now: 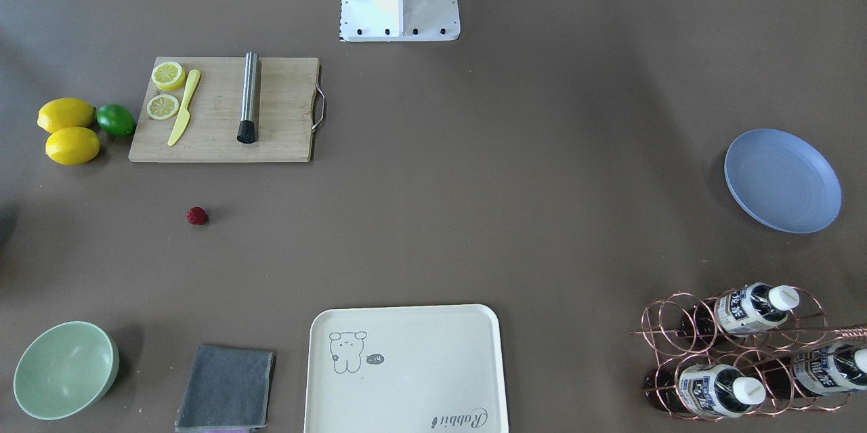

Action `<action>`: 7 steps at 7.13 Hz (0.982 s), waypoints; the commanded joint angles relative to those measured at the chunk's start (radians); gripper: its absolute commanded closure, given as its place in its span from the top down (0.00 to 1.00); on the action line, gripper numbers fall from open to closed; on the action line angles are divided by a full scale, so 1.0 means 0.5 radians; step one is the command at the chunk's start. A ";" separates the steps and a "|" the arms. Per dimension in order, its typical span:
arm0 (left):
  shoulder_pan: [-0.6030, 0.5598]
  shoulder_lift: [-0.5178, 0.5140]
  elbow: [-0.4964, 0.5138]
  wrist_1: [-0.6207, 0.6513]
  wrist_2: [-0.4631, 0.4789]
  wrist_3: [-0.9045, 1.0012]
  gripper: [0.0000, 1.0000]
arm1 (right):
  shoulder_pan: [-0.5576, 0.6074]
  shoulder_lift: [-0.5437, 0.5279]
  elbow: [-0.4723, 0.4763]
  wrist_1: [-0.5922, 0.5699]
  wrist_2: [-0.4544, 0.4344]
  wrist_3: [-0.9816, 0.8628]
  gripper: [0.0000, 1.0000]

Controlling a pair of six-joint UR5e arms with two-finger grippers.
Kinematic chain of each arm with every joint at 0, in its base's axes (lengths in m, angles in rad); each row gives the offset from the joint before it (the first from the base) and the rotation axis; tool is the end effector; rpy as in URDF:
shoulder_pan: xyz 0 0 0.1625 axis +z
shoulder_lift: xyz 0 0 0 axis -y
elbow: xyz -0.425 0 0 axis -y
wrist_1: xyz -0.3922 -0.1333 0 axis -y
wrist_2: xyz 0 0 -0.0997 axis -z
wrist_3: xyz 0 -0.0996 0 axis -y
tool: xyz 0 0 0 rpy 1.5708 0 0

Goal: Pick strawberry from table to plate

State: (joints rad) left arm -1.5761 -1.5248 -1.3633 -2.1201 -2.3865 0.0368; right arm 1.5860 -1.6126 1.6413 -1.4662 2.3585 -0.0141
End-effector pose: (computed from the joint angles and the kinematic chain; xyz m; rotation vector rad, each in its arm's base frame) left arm -0.0633 -0.4751 0.7216 0.2963 0.8038 0.1502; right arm 0.0700 -0.4814 0.6323 0.1378 -0.7846 -0.0515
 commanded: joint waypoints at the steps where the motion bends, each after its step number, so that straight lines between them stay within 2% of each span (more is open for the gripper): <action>1: 0.099 -0.012 0.161 -0.269 -0.037 -0.400 0.98 | -0.003 0.001 0.000 0.012 0.081 0.047 1.00; 3: 0.167 -0.012 0.309 -0.542 -0.090 -0.579 0.98 | -0.015 0.001 0.000 0.009 0.084 0.047 1.00; 6: 0.357 -0.055 0.474 -0.833 -0.059 -0.846 0.98 | -0.027 -0.005 -0.003 0.009 0.084 0.050 1.00; 7: 0.379 -0.098 0.538 -0.856 -0.056 -0.868 0.98 | -0.033 -0.005 -0.003 0.009 0.084 0.074 1.00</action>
State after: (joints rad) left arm -1.4077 -1.5510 -1.1383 -2.5102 -2.4183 -0.3682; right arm 1.5730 -1.6147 1.6399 -1.4619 2.4006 0.0128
